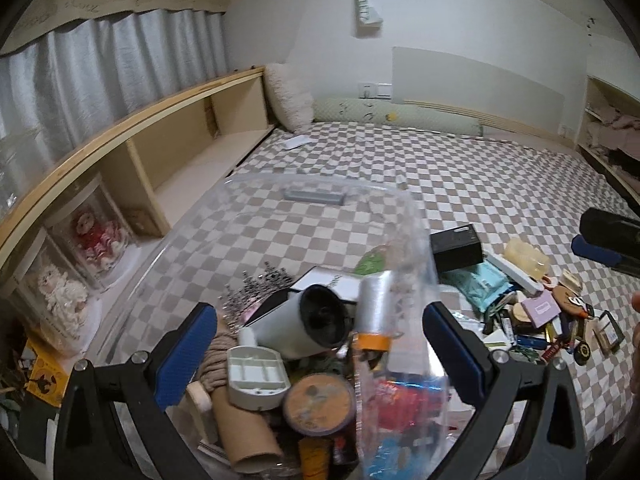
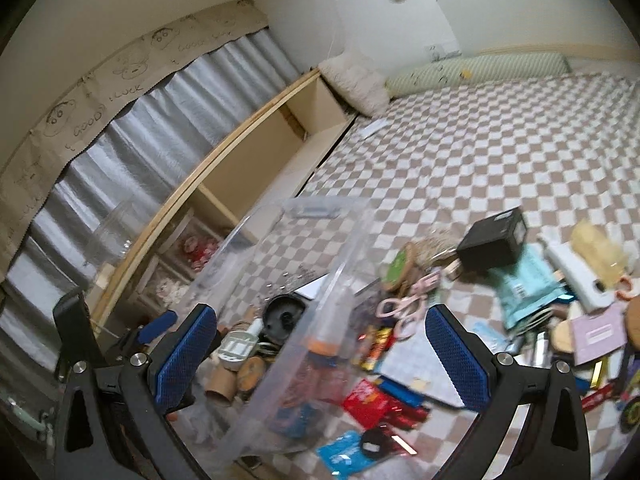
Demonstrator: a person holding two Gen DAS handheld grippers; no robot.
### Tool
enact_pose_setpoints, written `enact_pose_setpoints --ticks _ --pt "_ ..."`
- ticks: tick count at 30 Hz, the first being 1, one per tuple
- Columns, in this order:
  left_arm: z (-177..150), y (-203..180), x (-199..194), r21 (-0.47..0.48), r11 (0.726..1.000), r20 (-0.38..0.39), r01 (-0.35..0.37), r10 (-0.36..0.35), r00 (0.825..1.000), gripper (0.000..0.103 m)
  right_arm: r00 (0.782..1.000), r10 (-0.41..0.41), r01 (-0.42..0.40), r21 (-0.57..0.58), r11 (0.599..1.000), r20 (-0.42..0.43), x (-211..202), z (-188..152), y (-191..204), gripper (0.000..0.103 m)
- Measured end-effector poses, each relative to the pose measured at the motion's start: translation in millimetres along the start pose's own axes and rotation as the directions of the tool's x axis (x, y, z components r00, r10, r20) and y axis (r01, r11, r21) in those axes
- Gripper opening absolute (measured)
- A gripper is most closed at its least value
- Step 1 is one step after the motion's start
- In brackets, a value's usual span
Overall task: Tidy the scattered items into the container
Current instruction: 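Withdraw the right gripper from the box back over the item pile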
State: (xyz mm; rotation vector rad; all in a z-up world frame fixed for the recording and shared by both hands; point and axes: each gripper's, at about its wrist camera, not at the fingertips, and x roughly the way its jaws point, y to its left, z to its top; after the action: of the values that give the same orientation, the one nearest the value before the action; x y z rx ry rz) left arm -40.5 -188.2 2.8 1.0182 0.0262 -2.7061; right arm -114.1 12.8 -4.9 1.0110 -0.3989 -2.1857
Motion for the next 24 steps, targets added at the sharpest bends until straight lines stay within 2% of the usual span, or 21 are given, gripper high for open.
enact_pose_setpoints --ticks 4,9,14,18,24 --pt "4.9 -9.6 -4.7 -0.008 0.999 0.030 0.034 -0.033 0.999 0.103 0.997 -0.067 0.067 -0.027 0.997 0.030 -16.8 -3.1 -10.3 0.103" --pt "10.8 -21.4 -14.8 -0.004 0.999 0.102 0.035 -0.034 0.994 0.103 0.989 -0.136 0.139 -0.045 0.989 0.061 -35.4 -7.1 -24.7 0.103" --pt "13.9 -38.4 -15.2 0.017 0.997 0.102 0.069 -0.070 0.992 0.103 0.970 -0.223 0.228 -0.047 0.973 0.095 -54.4 -11.1 -42.4 0.103" --pt "15.4 -58.3 -16.2 0.045 0.993 0.097 0.108 -0.112 0.989 0.103 0.949 -0.293 0.294 0.008 0.956 0.114 -71.1 -14.0 -66.1 0.103" --pt "11.9 -94.8 -13.1 0.119 0.983 0.088 0.140 -0.151 0.985 0.103 0.935 -0.346 0.343 0.051 0.938 0.079 -87.6 -18.8 -99.0 0.103"
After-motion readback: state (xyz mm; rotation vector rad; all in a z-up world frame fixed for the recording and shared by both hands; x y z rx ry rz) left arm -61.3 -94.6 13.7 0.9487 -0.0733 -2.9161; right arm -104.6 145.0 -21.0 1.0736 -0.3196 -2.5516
